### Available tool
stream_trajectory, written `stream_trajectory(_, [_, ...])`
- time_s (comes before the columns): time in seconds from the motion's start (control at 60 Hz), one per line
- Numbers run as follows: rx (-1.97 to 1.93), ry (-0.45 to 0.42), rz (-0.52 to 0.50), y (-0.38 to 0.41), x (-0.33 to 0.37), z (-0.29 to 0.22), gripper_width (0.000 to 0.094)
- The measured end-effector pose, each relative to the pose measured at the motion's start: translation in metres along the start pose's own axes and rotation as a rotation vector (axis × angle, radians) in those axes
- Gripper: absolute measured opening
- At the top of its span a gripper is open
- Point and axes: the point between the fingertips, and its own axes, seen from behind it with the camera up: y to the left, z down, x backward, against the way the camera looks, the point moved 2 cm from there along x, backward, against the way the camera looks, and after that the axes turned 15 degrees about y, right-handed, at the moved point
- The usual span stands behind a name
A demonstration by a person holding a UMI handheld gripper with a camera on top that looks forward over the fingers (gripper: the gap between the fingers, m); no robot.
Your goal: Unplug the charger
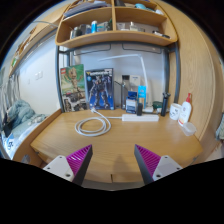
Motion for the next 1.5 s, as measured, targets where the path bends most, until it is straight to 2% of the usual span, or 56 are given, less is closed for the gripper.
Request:
stream_trajectory(0.167, [-0.058, 0.043, 0.065, -0.053, -0.032, -0.003, 0.086])
stream_trajectory(0.367, [-0.082, 0.039, 0.108, -0.111, -0.109, -0.05, 0.0852])
stream_trajectory(0.583, [-0.085, 0.036, 0.09, -0.141, -0.21, -0.118, 0.0848])
stream_trajectory(0.683, [-0.071, 0.021, 0.077, -0.148, -0.244, -0.148, 0.0826])
stream_trajectory(0.75, [-0.063, 0.003, 0.067, -0.151, -0.262, -0.166, 0.0776])
stream_trajectory(0.767, [-0.06, 0.0, 0.064, -0.151, -0.266, -0.17, 0.0795])
stream_trajectory(0.817, [-0.059, -0.01, 0.059, -0.153, -0.277, -0.18, 0.0633])
stream_trajectory(0.833, [-0.061, -0.012, 0.057, -0.153, -0.281, -0.183, 0.0628])
stream_trajectory(0.85, [-0.064, -0.014, 0.059, -0.154, -0.284, -0.185, 0.0532])
stream_trajectory(0.917, [-0.06, -0.009, 0.073, -0.158, -0.294, -0.189, 0.0423])
stream_trajectory(0.95, [-0.066, 0.001, 0.083, -0.161, -0.297, -0.188, 0.0431])
stream_trajectory(1.017, [-0.067, -0.004, 0.058, -0.157, -0.3, -0.192, 0.0238])
stream_trajectory(1.15, [-0.067, 0.03, 0.08, -0.158, -0.302, -0.189, 0.0151])
stream_trajectory(1.183, [-0.072, 0.04, 0.081, -0.158, -0.302, -0.189, 0.0154])
stream_trajectory(1.317, [-0.113, 0.089, 0.049, -0.161, -0.293, -0.201, 0.0097])
stream_trajectory(1.417, [-0.077, -0.098, 0.076, -0.18, -0.224, -0.302, 0.0092])
stream_trajectory(1.5, [-0.035, -0.183, 0.115, -0.201, -0.167, -0.351, 0.0092])
